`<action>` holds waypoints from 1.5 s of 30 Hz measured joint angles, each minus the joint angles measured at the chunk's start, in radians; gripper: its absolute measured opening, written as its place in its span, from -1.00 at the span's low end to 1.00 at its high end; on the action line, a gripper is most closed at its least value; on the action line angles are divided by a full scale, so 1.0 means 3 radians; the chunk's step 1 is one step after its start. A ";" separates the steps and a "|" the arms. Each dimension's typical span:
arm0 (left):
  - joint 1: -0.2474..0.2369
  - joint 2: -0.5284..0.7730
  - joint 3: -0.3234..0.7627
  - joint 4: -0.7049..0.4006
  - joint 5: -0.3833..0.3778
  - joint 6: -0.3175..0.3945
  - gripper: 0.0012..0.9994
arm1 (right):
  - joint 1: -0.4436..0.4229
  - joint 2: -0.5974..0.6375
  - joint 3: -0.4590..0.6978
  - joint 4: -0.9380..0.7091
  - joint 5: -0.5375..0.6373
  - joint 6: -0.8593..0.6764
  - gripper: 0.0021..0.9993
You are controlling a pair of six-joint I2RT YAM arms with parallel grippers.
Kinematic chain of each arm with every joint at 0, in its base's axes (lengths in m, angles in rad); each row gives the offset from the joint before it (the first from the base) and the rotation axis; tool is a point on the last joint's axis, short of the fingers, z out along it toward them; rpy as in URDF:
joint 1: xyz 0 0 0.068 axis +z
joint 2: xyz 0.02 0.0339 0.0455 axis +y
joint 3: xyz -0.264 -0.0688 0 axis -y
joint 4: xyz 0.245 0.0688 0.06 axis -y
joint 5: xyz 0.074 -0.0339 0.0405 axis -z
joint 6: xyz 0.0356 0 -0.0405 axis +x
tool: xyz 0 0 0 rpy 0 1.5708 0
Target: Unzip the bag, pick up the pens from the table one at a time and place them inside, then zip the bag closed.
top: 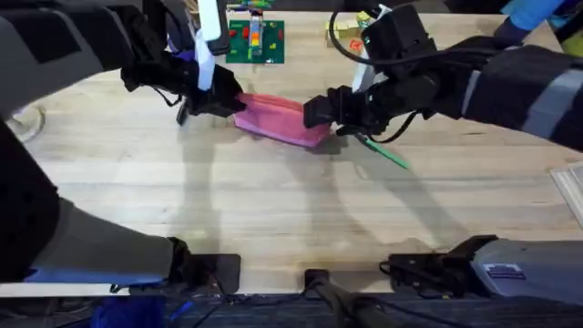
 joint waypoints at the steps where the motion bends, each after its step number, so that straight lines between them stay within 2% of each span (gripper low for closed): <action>1: 0.0000 0.0000 0.0000 0.0000 0.0000 0.0000 -0.92 | 0.0000 0.0015 0.0000 0.0003 0.0000 0.0019 0.45; 5: 0.0000 0.0000 0.0000 0.0000 0.0000 0.0000 -0.92 | 0.0000 0.0050 0.0000 0.0038 -0.0001 0.0078 0.18; 9: 0.0000 0.0000 0.0000 0.0000 0.0001 0.0000 -0.92 | 0.0009 0.0049 0.0000 0.0057 -0.0004 0.0104 -0.26; 20: -0.0001 0.0000 0.0000 0.0000 0.0001 0.0000 -0.92 | 0.0009 0.0049 0.0000 0.0051 -0.0003 0.0128 -0.66; 45: 0.0000 0.0000 0.0000 0.0013 -0.0010 0.0000 -0.92 | 0.0003 -0.0149 0.0000 -0.0007 0.0016 0.0128 -0.84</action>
